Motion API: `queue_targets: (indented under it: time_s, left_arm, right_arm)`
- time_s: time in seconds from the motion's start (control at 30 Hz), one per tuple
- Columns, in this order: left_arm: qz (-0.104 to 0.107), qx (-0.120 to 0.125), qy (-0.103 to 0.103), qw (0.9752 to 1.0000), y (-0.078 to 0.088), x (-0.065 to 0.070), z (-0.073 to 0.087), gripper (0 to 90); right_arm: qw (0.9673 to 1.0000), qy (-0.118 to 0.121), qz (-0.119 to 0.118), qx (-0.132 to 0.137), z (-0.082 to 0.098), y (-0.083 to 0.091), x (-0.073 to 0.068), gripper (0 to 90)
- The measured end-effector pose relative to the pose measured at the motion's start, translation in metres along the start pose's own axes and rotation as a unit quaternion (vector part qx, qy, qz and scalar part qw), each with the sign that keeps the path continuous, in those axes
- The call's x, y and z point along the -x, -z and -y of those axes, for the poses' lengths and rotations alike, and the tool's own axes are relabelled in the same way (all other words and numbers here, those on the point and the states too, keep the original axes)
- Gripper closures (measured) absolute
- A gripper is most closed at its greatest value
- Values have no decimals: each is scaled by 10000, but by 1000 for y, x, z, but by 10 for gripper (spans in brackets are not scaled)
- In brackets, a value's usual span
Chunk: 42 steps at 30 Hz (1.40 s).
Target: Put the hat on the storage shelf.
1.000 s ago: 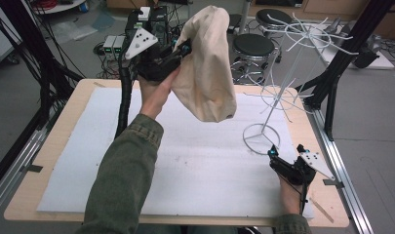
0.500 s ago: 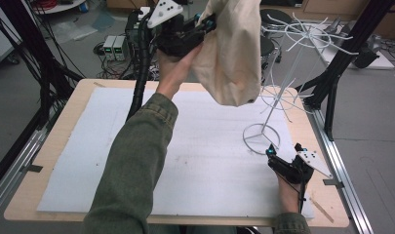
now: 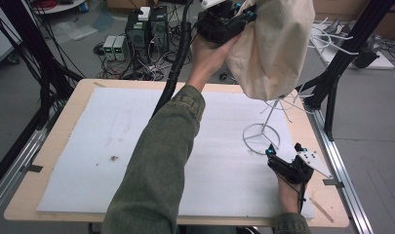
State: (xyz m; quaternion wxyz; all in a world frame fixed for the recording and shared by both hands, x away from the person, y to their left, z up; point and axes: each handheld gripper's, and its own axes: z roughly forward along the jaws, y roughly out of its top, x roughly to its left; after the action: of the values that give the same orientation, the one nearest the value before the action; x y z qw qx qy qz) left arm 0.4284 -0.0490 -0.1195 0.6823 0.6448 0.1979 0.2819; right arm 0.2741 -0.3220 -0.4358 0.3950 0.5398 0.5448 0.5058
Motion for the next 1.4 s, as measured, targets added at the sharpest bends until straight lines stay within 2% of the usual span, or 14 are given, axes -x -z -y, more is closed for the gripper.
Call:
queue_targets:
  time_s: [0.17,0.4,0.47,0.5,0.53,0.77,0.93,1.03,1.13,1.2,1.4]
  left_arm:
    - [98,-78,8,9999,-10,6,3,804]
    - [82,-234,-81,9997,-18,8,9,782]
    - [33,-238,-21,9997,-19,8,10,766]
    - [15,-295,-92,9995,-19,8,11,758]
    - [-1,-328,-80,9994,-19,7,11,743]
    - [40,-552,172,9983,-18,2,17,575]
    - [-5,-410,382,9984,-12,-4,25,479]
    - [-12,-391,495,9980,-10,-10,31,451]
    - [-49,-415,510,9978,-8,-13,34,430]
    - [-42,-459,521,9976,-8,-13,35,418]
    - [16,-382,573,9976,-3,-10,37,387]
  right_arm:
    - [10000,-10,-23,-14,0,0,0,38]
    - [10000,-15,-36,9,0,0,-1,38]
    - [10000,-12,-49,3,0,0,-1,38]
    - [10000,9,-60,0,0,-1,-1,38]
    - [10000,-4,-49,-4,0,-1,-2,38]
    - [10000,-19,-56,11,0,-1,-2,38]
    - [10000,-16,-53,15,0,0,-2,38]
    - [10000,-20,-47,-7,0,-1,-2,38]
    - [10000,-38,-40,-10,0,-1,-2,38]
    - [10000,-42,-46,-17,0,-1,-1,38]
    - [10000,-80,-53,-9,0,-1,-2,38]
